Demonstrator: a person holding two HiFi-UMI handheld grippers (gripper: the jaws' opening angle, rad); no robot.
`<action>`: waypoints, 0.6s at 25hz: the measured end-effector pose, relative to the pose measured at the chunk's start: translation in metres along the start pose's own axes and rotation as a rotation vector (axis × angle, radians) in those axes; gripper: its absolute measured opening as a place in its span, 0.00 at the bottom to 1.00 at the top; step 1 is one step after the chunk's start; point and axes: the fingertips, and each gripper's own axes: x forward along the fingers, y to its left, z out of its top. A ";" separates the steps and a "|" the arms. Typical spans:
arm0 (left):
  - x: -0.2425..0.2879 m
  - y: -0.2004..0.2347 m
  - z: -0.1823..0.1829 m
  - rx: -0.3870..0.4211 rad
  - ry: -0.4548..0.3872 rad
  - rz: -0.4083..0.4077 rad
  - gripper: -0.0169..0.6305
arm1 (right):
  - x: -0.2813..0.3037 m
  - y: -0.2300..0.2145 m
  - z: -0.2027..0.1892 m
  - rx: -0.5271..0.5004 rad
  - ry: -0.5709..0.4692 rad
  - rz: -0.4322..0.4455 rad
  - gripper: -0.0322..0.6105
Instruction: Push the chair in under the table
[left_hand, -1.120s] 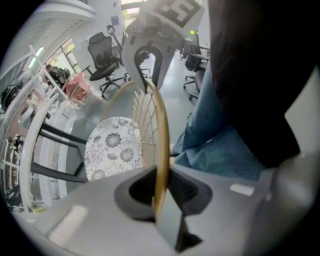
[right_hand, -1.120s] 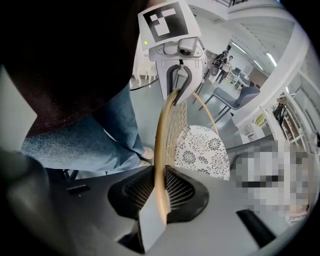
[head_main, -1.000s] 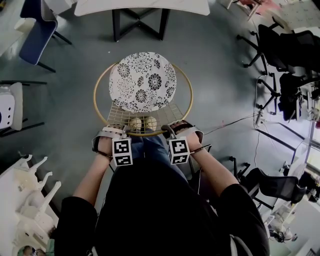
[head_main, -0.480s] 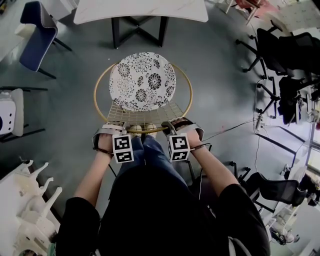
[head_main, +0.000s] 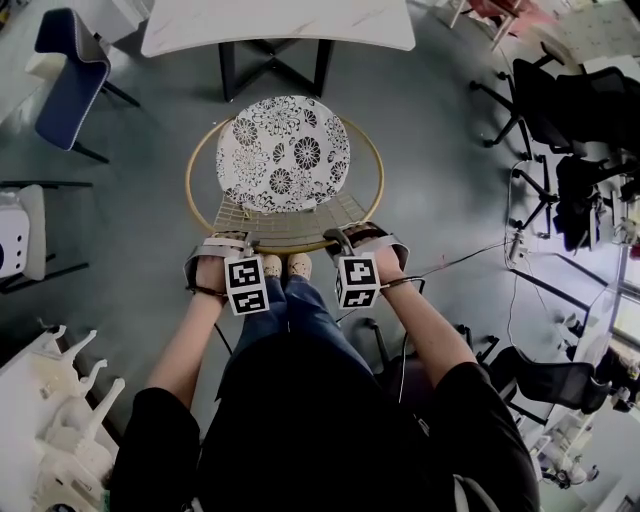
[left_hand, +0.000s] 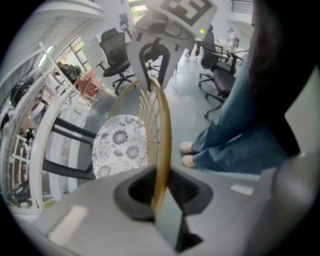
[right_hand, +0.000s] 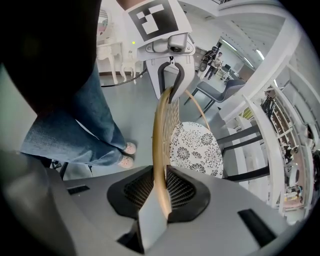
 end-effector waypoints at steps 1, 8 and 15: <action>-0.002 -0.001 0.002 -0.004 0.001 0.003 0.13 | -0.002 0.000 -0.001 0.000 0.000 -0.002 0.15; -0.001 -0.001 0.004 -0.039 0.011 0.040 0.14 | -0.003 0.000 -0.003 0.000 0.001 -0.024 0.15; 0.009 -0.045 0.016 -0.075 0.017 0.095 0.14 | -0.001 0.044 -0.007 -0.024 0.008 -0.058 0.16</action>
